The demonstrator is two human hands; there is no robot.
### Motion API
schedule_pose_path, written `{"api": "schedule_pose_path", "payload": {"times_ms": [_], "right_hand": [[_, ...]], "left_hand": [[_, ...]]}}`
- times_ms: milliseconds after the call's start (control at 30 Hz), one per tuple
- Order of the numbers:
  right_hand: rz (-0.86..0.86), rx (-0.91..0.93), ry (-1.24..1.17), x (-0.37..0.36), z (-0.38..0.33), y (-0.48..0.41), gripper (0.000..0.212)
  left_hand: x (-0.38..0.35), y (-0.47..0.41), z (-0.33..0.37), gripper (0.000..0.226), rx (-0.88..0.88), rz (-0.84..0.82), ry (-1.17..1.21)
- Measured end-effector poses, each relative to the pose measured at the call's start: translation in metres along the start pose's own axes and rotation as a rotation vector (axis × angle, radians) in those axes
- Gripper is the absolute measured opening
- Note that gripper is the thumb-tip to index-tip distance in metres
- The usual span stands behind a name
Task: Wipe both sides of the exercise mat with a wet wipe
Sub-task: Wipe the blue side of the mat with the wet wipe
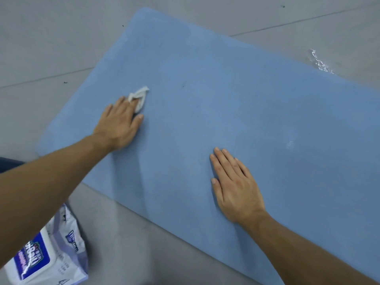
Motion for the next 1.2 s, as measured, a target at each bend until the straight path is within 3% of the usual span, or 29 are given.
{"api": "schedule_pose_path", "payload": {"times_ms": [67,200,333,433,600,967,1067,1200], "right_hand": [[0.007,0.001,-0.003,0.000,0.000,0.000,0.058],[0.029,0.001,-0.005,0.000,0.000,0.000,0.058],[0.045,0.006,-0.006,-0.001,-0.001,0.000,0.058],[0.049,0.015,-0.005,-0.002,-0.001,-0.001,0.058],[0.055,0.014,0.000,-0.001,-0.001,0.000,0.058],[0.031,0.003,0.019,-0.001,0.000,0.000,0.058],[0.039,0.004,0.014,-0.001,0.000,0.000,0.058],[0.044,0.003,0.014,-0.002,0.000,0.000,0.058]], "left_hand": [[0.002,0.001,-0.011,0.079,0.028,0.011,0.049],[-0.024,0.051,0.043,0.078,-0.396,-0.021,0.003],[-0.056,0.142,0.127,0.072,-0.637,-0.075,0.009],[-0.064,0.192,0.161,0.070,-0.799,-0.122,-0.140],[-0.058,0.170,0.134,0.067,-0.775,-0.136,-0.151],[-0.015,0.064,0.021,0.081,-0.112,-0.083,-0.030],[-0.021,0.073,0.027,0.082,-0.186,-0.076,-0.013],[-0.044,0.130,0.087,0.075,-0.514,-0.101,-0.045]]}}
Point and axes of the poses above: each hand's wrist, its own y-axis away from the middle knuckle, its own x-axis out of the back of the hand, z = x × y, the point moved 4 cm from there along -y, towards the middle knuckle, and after that the axes turned 11 degrees about -x, right-handed, at the moved point
